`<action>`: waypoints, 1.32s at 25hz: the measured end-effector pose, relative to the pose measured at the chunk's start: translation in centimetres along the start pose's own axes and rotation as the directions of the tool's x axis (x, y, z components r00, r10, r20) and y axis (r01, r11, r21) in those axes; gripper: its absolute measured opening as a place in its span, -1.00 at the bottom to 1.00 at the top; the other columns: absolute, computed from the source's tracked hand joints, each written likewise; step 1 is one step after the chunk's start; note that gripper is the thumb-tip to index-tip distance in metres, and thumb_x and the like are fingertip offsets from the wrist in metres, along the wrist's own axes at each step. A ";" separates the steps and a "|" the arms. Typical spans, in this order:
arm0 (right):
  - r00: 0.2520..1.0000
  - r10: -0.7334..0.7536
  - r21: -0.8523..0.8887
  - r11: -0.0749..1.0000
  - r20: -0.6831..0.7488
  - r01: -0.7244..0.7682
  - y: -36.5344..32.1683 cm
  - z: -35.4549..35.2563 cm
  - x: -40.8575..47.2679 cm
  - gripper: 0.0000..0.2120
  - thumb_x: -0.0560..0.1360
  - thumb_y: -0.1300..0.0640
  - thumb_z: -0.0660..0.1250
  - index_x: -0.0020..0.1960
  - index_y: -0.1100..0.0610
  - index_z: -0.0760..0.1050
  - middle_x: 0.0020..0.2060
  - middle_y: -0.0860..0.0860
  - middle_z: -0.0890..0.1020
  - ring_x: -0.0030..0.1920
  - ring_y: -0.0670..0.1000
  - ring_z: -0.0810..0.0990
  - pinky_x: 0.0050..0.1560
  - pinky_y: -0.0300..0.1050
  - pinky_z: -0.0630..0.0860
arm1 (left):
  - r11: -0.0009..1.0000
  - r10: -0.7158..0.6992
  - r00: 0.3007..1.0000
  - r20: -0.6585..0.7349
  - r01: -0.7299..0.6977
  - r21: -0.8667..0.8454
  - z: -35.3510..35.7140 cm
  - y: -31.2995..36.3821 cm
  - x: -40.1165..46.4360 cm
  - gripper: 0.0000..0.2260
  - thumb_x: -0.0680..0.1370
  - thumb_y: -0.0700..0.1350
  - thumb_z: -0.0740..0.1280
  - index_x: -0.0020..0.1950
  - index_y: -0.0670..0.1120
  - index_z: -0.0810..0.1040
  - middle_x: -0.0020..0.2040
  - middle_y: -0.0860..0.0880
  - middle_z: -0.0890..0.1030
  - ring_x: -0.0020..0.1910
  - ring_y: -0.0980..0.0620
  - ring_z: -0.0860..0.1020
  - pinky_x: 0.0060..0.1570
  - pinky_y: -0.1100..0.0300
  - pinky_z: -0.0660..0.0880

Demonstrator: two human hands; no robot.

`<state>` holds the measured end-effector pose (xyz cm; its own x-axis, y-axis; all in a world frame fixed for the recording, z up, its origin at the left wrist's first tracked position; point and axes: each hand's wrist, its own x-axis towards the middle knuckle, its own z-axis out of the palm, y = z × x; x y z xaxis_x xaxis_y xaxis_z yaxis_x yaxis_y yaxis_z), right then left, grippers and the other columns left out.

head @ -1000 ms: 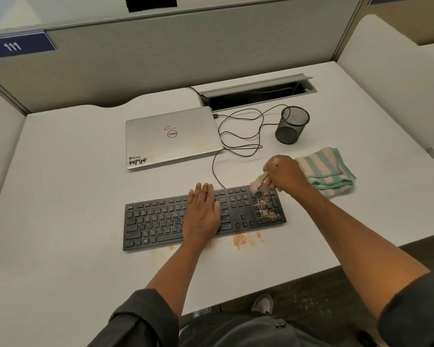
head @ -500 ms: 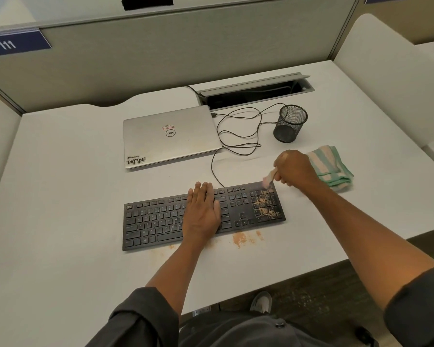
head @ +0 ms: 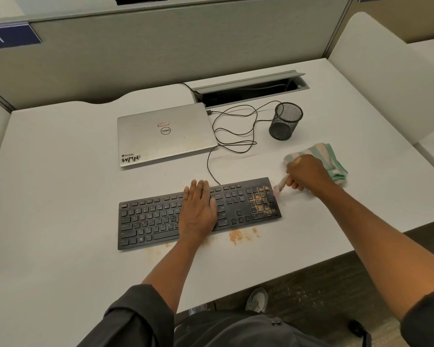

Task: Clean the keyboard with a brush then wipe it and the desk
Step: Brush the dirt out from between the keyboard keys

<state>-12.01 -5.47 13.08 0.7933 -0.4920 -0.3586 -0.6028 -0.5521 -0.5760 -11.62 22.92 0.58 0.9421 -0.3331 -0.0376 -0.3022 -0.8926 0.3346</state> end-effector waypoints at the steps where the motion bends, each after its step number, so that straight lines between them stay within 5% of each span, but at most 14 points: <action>1: 1.000 -0.022 0.037 0.999 0.004 0.022 0.0 0.0 0.0 -0.67 0.55 0.17 0.16 -0.22 0.31 0.61 -0.37 0.18 0.69 -0.46 0.09 0.56 -0.42 -0.16 0.46 | 1.000 0.001 1.000 0.001 -0.001 0.000 0.0 0.1 0.0 -0.34 0.62 0.11 -0.22 0.65 -0.18 0.09 0.63 -0.16 0.17 0.64 -0.11 0.01 0.61 0.03 -0.20; 4: 0.994 -0.101 0.108 0.990 0.042 0.096 -1.0 1.0 -0.6 -0.72 0.59 0.18 0.16 -0.12 0.29 0.58 -0.35 0.16 0.69 -0.41 0.11 0.58 -0.39 -0.11 0.49 | 1.000 0.001 1.000 -0.006 -0.001 -0.004 -0.1 0.1 -0.2 -0.35 0.62 0.11 -0.21 0.65 -0.18 0.10 0.63 -0.15 0.17 0.64 -0.10 0.01 0.61 0.02 -0.19; 9: 0.990 -0.117 -0.088 0.990 -0.074 0.111 -0.5 0.7 -0.4 -0.71 0.58 0.17 0.15 -0.18 0.26 0.57 -0.38 0.16 0.68 -0.43 0.13 0.60 -0.28 0.05 0.62 | 1.000 -0.001 1.000 -0.007 0.001 -0.002 0.0 0.1 -0.2 -0.37 0.63 0.09 -0.18 0.65 -0.18 0.10 0.63 -0.15 0.17 0.64 -0.10 0.02 0.61 0.03 -0.19; 13: 0.978 -0.193 0.098 0.975 -0.079 0.200 -1.7 0.7 -1.0 -0.79 0.59 0.17 0.15 -0.08 0.21 0.54 -0.37 0.12 0.68 -0.40 0.11 0.60 -0.35 0.00 0.57 | 1.000 0.004 1.000 -0.017 -0.004 -0.006 0.0 0.1 -0.2 -0.35 0.62 0.10 -0.19 0.64 -0.18 0.12 0.62 -0.16 0.19 0.64 -0.11 0.04 0.61 0.01 -0.16; 21: 0.958 -0.136 -0.229 0.954 0.252 0.195 -1.6 1.0 -1.7 -0.75 0.55 0.24 0.18 -0.16 0.32 0.59 -0.37 0.17 0.69 -0.42 0.12 0.61 -0.44 -0.18 0.48 | 1.000 -0.002 1.000 0.003 0.002 -0.014 -0.2 0.2 -0.1 -0.38 0.63 0.09 -0.18 0.65 -0.17 0.08 0.64 -0.16 0.15 0.64 -0.10 0.00 0.61 0.02 -0.20; 26: 0.950 -0.304 -0.171 0.934 0.074 0.313 -2.0 1.5 -2.4 -0.79 0.59 0.17 0.17 -0.05 0.21 0.56 -0.29 0.11 0.69 -0.28 0.06 0.62 -0.18 0.00 0.59 | 1.000 0.007 1.000 -0.010 -0.007 -0.012 -0.2 0.1 -0.3 -0.35 0.62 0.10 -0.21 0.64 -0.18 0.10 0.63 -0.17 0.18 0.64 -0.12 0.03 0.61 0.01 -0.17; 33: 0.967 -0.167 -0.261 0.941 0.194 0.215 0.1 1.0 -3.8 -0.75 0.57 0.20 0.18 -0.17 0.21 0.60 -0.39 0.08 0.69 -0.39 0.11 0.65 -0.38 -0.11 0.56 | 1.000 0.010 1.000 -0.018 -0.011 -0.009 -0.1 0.1 -0.2 -0.35 0.62 0.10 -0.21 0.64 -0.19 0.11 0.62 -0.17 0.19 0.64 -0.12 0.03 0.61 0.00 -0.16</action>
<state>-15.00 -2.93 13.67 0.8843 -0.2529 -0.3926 -0.4188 -0.8013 -0.4272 -11.80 22.93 0.72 0.9414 -0.3368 -0.0173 -0.3108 -0.8863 0.3433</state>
